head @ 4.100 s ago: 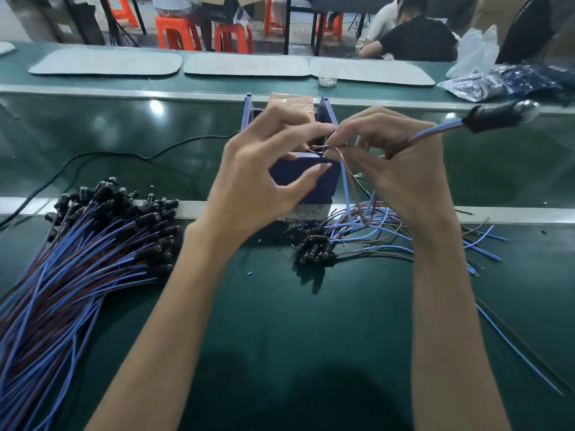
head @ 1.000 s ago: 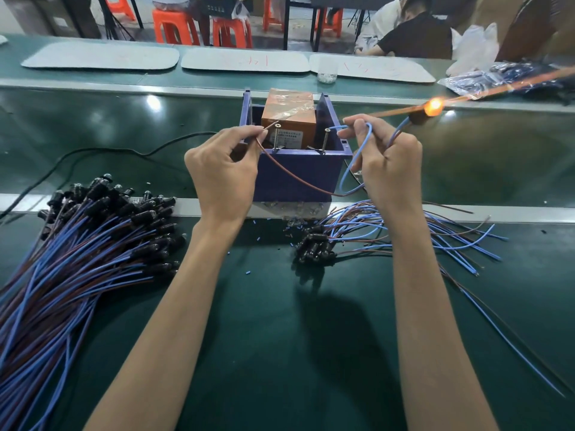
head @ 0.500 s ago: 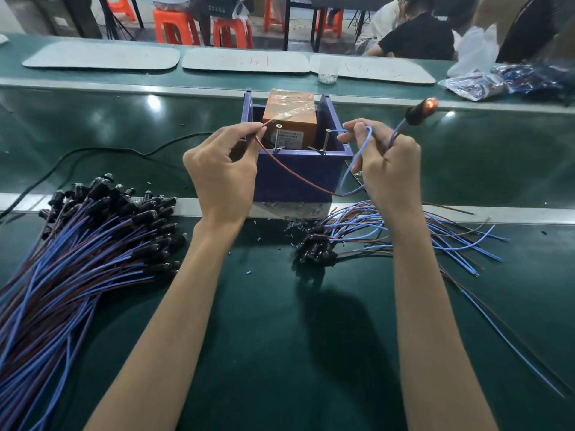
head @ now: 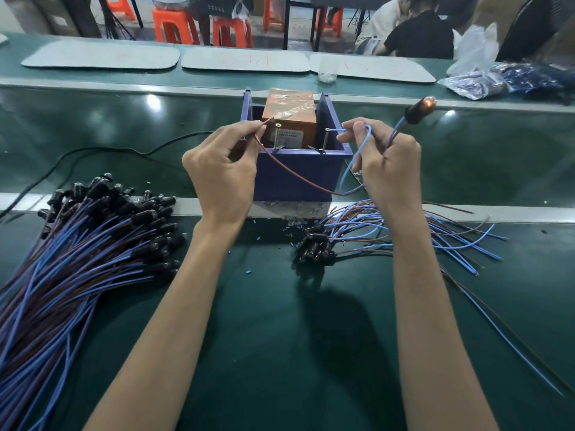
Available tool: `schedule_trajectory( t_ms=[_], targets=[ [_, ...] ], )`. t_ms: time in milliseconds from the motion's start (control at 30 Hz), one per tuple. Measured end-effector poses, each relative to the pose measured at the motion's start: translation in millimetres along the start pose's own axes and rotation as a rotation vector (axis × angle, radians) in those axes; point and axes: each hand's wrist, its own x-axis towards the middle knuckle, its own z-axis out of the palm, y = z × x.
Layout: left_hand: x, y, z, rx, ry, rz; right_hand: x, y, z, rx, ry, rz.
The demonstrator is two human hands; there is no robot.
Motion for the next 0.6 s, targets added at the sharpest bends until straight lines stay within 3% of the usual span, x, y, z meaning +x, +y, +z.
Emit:
schedule_trajectory(
  t_ms=[600],
  targets=[
    [-1.2,-2.2,0.5,0.079,-0.058,-0.004,0.4,2.3,0.1,0.0,-0.007,-0.012]
  ],
)
